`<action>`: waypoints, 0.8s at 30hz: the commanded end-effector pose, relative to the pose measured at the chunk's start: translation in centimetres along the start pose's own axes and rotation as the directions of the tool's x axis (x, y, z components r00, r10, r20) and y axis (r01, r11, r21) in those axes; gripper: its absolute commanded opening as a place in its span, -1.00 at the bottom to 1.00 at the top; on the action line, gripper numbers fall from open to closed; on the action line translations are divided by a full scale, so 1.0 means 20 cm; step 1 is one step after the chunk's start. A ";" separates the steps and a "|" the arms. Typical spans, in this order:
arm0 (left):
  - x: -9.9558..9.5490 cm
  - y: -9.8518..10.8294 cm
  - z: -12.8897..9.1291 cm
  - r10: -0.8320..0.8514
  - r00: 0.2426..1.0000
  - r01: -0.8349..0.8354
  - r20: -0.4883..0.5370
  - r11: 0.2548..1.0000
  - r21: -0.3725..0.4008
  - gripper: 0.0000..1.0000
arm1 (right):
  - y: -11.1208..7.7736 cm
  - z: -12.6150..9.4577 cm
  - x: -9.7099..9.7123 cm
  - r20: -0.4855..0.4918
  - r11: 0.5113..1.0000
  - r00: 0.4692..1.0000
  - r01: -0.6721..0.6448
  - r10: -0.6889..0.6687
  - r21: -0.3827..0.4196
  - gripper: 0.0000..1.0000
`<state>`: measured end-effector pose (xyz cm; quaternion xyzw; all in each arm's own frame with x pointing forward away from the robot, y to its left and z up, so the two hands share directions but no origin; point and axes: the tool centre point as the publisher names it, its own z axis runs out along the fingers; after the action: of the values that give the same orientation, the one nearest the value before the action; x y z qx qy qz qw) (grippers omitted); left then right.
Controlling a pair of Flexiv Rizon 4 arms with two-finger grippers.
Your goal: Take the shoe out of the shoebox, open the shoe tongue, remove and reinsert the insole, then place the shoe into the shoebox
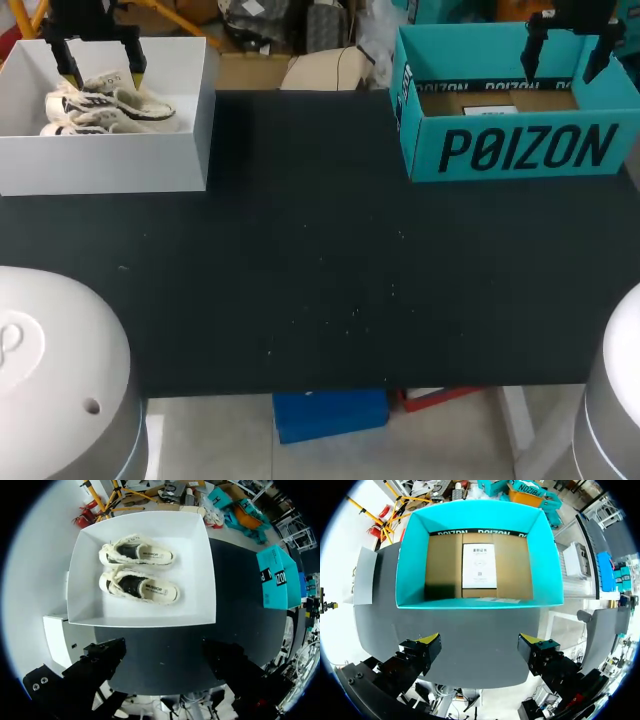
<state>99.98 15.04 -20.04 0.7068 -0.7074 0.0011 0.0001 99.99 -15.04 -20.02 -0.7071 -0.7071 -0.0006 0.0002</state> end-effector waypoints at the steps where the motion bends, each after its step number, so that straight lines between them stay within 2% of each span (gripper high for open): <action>1: 0.00 0.00 0.00 0.000 1.000 0.000 0.000 1.000 0.000 1.00 | 0.00 0.00 0.00 0.000 1.000 1.000 0.000 0.000 0.000 1.00; 4: 0.00 0.00 0.00 0.000 1.000 0.000 0.000 1.000 0.000 1.00 | 0.00 0.00 0.00 0.000 1.000 1.000 0.000 0.000 0.000 1.00; 6: 0.03 0.01 -0.03 0.230 0.971 -0.233 0.064 0.971 0.044 1.00 | 0.00 0.00 0.00 0.000 1.000 1.000 0.000 0.000 0.000 1.00; 9: 0.03 0.03 -0.06 0.477 0.877 -0.480 0.050 0.874 0.082 1.00 | 0.00 0.00 0.00 0.000 1.000 1.000 0.000 0.000 0.000 1.00; 11: 0.01 0.05 -0.08 0.660 0.744 -0.668 0.108 0.729 0.147 1.00 | 0.00 0.00 0.00 0.000 1.000 1.000 0.000 0.000 0.000 1.00; 12: 0.00 0.07 -0.09 0.751 0.645 -0.762 0.141 0.620 0.185 1.00 | 0.00 0.00 0.00 0.000 1.000 1.000 0.000 0.000 0.000 1.00; 13: -0.02 0.10 -0.10 0.840 0.501 -0.861 0.208 0.459 0.221 1.00 | 0.00 0.00 0.00 0.000 1.000 1.000 0.000 0.000 0.000 1.00; 14: -0.05 0.11 -0.10 0.880 0.373 -0.922 0.294 0.317 0.221 1.00 | 0.00 0.00 0.00 0.000 1.000 1.000 0.000 0.000 0.000 1.00; 15: -0.07 0.11 -0.09 0.872 0.330 -0.942 0.361 0.279 0.186 1.00 | 0.00 0.00 0.00 0.000 1.000 1.000 0.000 0.000 0.000 1.00; 24: -0.07 0.11 -0.09 0.872 0.330 -0.942 0.361 0.279 0.186 1.00 | 0.00 0.00 0.00 0.000 1.000 1.000 0.000 0.000 0.000 1.00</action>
<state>98.83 16.34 -18.03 0.4716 -0.8785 0.0120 -0.0747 99.96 -15.06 -20.05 -0.7070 -0.7072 -0.0009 -0.0001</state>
